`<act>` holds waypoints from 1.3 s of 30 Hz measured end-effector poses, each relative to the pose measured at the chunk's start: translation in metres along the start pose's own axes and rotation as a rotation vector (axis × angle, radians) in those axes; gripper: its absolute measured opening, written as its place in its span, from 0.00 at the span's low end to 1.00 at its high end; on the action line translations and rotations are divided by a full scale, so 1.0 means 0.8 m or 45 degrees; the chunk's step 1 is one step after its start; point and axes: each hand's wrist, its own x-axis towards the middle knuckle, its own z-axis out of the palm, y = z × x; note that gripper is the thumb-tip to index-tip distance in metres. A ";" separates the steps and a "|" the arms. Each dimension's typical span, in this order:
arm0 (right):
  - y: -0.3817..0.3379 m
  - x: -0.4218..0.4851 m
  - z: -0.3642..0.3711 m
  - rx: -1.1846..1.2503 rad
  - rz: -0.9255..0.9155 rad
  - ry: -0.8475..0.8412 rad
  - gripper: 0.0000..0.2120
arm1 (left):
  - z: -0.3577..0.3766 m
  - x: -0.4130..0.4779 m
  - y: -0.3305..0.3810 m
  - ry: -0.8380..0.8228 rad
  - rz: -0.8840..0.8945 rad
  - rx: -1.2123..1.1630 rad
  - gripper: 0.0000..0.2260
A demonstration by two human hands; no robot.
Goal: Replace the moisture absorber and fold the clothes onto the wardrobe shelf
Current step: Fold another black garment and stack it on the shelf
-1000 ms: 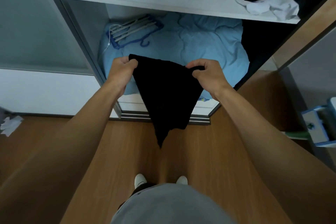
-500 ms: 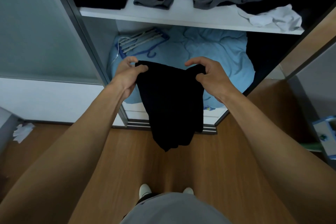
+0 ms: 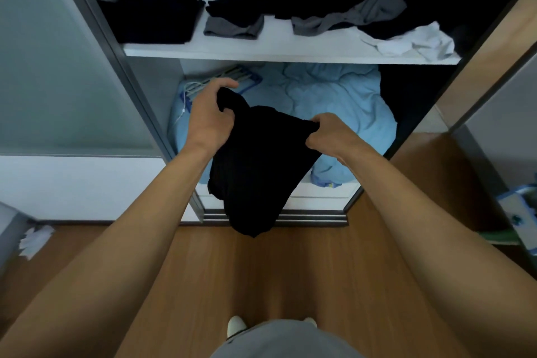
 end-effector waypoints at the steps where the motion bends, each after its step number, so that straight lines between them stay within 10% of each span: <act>1: -0.002 0.002 0.001 -0.052 -0.005 0.049 0.05 | -0.003 0.001 0.000 0.024 0.000 -0.008 0.23; 8: -0.008 0.009 -0.002 -0.071 -0.367 0.355 0.09 | -0.025 0.003 -0.011 0.145 -0.043 -0.106 0.23; 14: -0.027 0.003 -0.018 0.748 -0.500 0.166 0.18 | -0.044 -0.004 -0.043 0.071 -0.170 -1.012 0.36; 17: -0.037 -0.002 -0.020 0.972 -0.466 0.056 0.19 | -0.013 -0.020 -0.065 -0.104 -0.362 -1.006 0.51; 23: -0.024 -0.016 -0.038 1.065 -0.425 -0.122 0.16 | 0.040 -0.021 -0.074 -0.605 -0.528 -1.012 0.28; 32: 0.009 -0.037 -0.077 1.280 -0.325 -0.483 0.17 | 0.082 -0.041 -0.062 -0.975 -0.436 -1.020 0.35; 39: 0.027 -0.049 -0.089 1.397 -0.226 -0.355 0.13 | 0.087 -0.039 -0.033 -1.008 -0.449 -0.885 0.20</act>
